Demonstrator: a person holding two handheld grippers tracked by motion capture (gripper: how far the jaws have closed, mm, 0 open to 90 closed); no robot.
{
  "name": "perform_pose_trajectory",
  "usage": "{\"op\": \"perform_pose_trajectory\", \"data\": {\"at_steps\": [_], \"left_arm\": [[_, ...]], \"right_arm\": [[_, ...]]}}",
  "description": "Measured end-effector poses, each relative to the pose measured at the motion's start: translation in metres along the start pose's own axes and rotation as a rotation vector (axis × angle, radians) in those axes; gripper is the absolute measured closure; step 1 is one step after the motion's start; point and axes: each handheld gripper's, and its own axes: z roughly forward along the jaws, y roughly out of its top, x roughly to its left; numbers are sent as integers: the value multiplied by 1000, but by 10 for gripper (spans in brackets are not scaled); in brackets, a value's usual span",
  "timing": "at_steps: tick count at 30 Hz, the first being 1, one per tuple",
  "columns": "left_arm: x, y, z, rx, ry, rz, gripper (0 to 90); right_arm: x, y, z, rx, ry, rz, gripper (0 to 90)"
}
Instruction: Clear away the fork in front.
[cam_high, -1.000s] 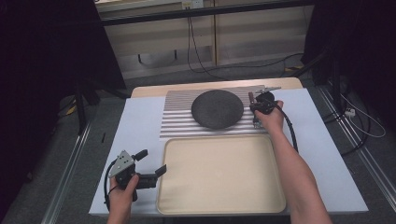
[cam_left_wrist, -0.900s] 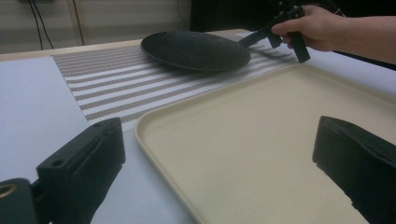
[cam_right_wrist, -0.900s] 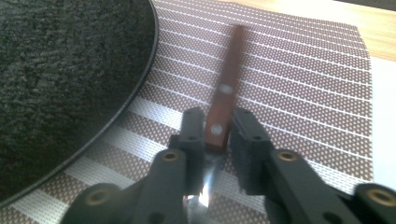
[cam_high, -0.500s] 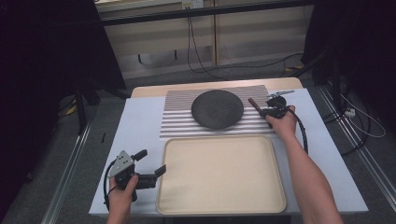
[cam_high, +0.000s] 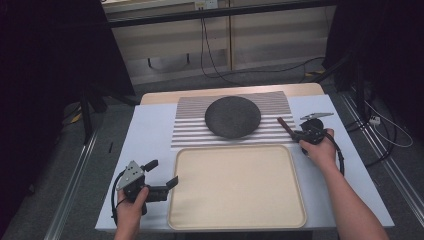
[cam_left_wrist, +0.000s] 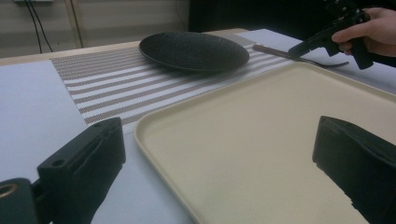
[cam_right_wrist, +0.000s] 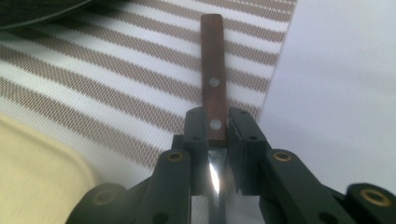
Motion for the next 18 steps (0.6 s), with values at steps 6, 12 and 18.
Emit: {"op": "perform_pose_trajectory", "data": {"at_steps": [6,12,18], "left_arm": [[-4,2,0,-3,-2,12,27],[-9,2,4,7,-11,22,27],[-10,3,5,4,-13,18,28]], "right_arm": [[7,-13,-14,12,-3,-18,783],[14,-21,-21,23,-31,-34,770],[12,-20,-20,37,-17,-34,770]]}}
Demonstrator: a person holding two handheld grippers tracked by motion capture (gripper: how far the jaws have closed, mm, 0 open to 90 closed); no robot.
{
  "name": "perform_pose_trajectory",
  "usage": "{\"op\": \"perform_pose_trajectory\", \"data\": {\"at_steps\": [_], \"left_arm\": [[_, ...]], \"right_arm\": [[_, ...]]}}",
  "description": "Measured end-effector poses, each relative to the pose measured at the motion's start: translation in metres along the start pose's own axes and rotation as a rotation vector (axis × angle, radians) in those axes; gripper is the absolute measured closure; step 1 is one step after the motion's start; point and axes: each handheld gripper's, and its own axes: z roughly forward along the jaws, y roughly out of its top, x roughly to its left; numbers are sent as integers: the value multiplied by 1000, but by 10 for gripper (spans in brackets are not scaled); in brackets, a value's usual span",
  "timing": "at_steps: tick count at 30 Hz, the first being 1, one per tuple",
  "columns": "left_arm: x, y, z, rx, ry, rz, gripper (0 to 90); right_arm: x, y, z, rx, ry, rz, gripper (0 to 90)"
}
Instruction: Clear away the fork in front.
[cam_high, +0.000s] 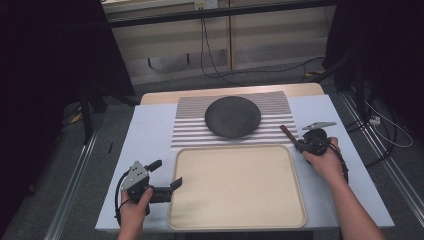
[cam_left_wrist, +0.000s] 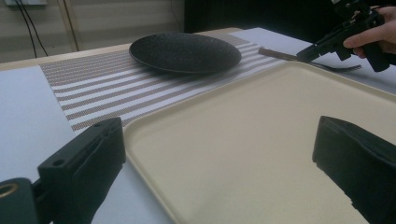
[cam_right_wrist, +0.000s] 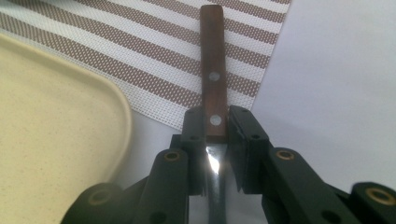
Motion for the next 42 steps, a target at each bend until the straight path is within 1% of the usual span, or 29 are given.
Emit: {"op": "perform_pose_trajectory", "data": {"at_steps": [2,3,4,6,8,9,12,13,14,15,19,20,21,22,24,25,27,28,29,32,33,34,35,36,37,41,42], "left_arm": [[0,0,1,7,-2,3,28],[0,0,1,10,1,0,30],[0,0,2,11,2,-2,31],[0,0,2,12,-1,-1,31],[0,0,2,12,-1,2,31],[0,0,2,12,0,1,31],[0,0,3,10,0,-6,32],[0,0,3,9,-2,-7,32],[0,1,3,9,-2,-4,32],[0,1,3,7,-2,-1,32],[1,1,4,10,3,-8,33],[1,1,5,8,5,-9,33],[1,1,5,7,5,-9,33],[1,1,5,7,5,-9,33],[1,1,5,12,5,-5,32],[2,1,4,12,6,-8,32],[2,1,4,12,10,-8,33],[2,1,4,13,9,-7,32],[1,1,4,12,11,-7,32],[1,1,4,13,11,-7,33],[1,1,3,10,12,-12,33],[1,1,3,9,13,-12,33],[1,1,2,9,15,-9,32],[0,1,2,6,17,-13,33],[0,1,1,5,17,-10,33],[-1,2,2,4,18,-13,33],[-1,2,2,3,17,-12,32]], "right_arm": [[-1,1,0,8,6,14,776],[-3,1,0,11,20,29,777],[-5,2,0,26,34,56,778],[-6,3,1,30,37,53,779],[-6,3,1,31,42,65,779],[-7,2,1,21,43,69,780],[-4,0,1,10,23,71,781],[-4,-1,1,2,26,76,782],[-4,-2,1,-6,24,77,783],[-3,-2,0,-2,18,70,784],[-1,0,0,-5,7,11,786],[-3,-1,0,-11,16,13,786],[-6,-3,-1,-37,42,52,786],[-6,-3,-1,-37,42,52,786],[-8,-7,-2,-66,56,60,786],[-9,-8,-3,-90,81,80,786],[-9,-8,-5,-96,90,85,786],[-9,-7,-10,-127,99,91,786],[-9,-7,-10,-127,99,91,786],[-10,-5,-18,-165,112,103,786],[-11,-6,-23,-193,124,122,787],[-11,-6,-23,-193,124,122,787],[-11,-6,-28,-221,139,138,787],[-11,-7,-31,-233,146,149,787],[-11,-7,-31,-233,146,149,787],[-10,-6,-44,-281,162,155,787],[-10,-6,-47,-296,175,160,786]]}}
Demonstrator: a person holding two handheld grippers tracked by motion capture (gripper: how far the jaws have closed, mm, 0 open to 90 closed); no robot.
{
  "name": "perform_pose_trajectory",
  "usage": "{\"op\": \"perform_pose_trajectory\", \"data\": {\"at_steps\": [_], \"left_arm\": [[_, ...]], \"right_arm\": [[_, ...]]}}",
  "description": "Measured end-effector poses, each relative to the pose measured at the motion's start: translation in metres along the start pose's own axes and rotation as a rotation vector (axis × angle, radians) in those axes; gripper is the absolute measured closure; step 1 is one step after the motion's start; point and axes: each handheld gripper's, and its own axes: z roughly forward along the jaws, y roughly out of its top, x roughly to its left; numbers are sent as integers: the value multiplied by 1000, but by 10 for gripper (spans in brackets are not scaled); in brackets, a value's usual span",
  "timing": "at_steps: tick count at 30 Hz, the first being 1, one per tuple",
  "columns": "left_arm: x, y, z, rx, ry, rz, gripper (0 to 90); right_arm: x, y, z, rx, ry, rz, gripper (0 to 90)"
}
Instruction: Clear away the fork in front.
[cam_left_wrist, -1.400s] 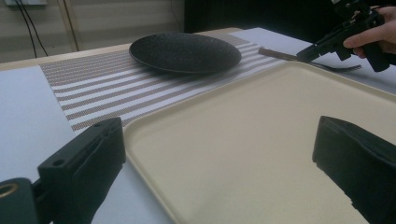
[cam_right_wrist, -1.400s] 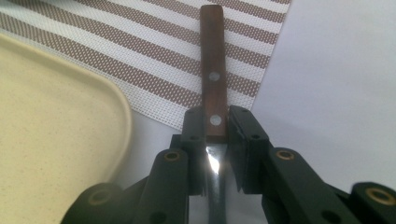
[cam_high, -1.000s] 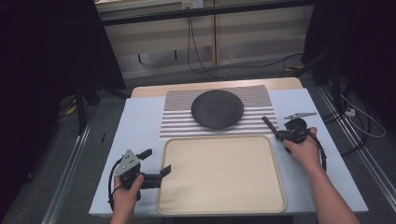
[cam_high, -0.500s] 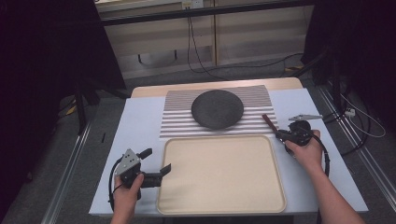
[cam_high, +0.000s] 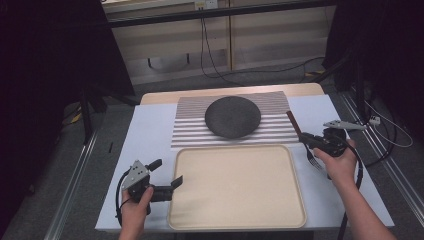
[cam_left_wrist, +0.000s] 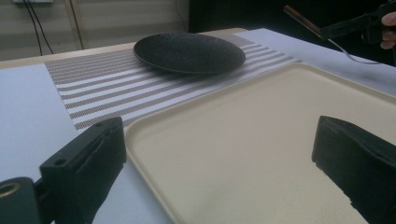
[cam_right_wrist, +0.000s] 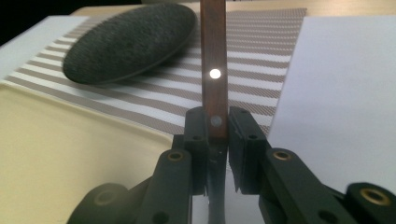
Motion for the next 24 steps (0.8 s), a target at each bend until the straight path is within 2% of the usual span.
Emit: {"op": "perform_pose_trajectory", "data": {"at_steps": [2,3,6,7,8,9,10,15,20,24], "left_arm": [[0,1,0,0,-1,3,32],[0,1,0,-1,-2,7,32],[-1,2,1,-4,-4,-2,32],[-1,2,1,-5,-5,-3,33],[-1,2,1,-5,-5,-1,33],[-1,3,1,-3,-5,3,32],[-2,3,2,-4,-6,0,32],[-4,6,5,-2,-14,1,32],[-6,9,5,-1,-21,7,40],[-8,13,5,-10,-27,-1,36]], "right_arm": [[3,1,-6,-26,9,-1,786],[8,0,-10,-46,29,-5,786],[15,-1,-13,-60,48,-13,786],[22,-3,-15,-77,73,-11,786],[22,-3,-15,-77,73,-11,786],[30,-5,-16,-92,97,-14,786],[30,-5,-16,-92,97,-14,786],[52,-9,-16,-121,168,-26,786],[73,-12,-17,-139,210,-72,786],[79,-14,-16,-152,223,-80,786]]}}
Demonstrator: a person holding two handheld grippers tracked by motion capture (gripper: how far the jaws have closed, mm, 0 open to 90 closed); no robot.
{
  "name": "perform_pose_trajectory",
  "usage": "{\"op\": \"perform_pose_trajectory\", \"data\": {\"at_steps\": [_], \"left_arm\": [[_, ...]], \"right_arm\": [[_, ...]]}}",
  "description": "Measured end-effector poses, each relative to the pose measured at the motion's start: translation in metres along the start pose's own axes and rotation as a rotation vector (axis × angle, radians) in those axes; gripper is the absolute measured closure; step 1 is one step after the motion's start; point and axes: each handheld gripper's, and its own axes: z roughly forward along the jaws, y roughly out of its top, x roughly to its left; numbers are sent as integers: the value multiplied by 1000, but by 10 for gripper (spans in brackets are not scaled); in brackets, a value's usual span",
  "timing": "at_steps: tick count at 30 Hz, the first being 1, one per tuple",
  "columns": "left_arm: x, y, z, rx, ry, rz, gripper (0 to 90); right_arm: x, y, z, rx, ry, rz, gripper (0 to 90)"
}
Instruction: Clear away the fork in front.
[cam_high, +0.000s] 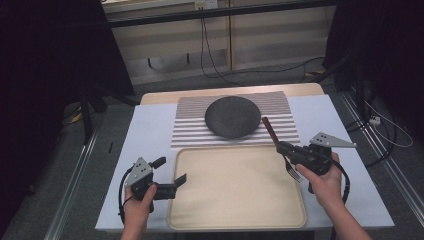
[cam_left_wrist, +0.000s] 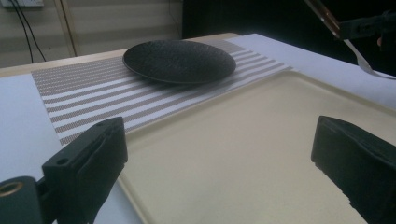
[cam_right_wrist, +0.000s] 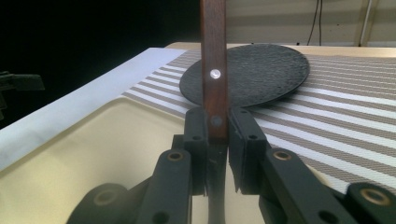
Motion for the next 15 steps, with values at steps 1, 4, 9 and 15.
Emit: {"op": "perform_pose_trajectory", "data": {"at_steps": [1,4,9,15], "left_arm": [[0,1,0,-2,-3,1,36],[-2,5,2,0,-7,1,34],[-6,10,7,0,-28,2,32],[-9,16,15,6,-49,2,35]], "right_arm": [[1,-1,0,-3,4,4,785],[7,-4,3,-10,13,-3,786],[18,-7,8,-17,34,-19,785],[29,-11,16,-10,58,-45,785]]}}
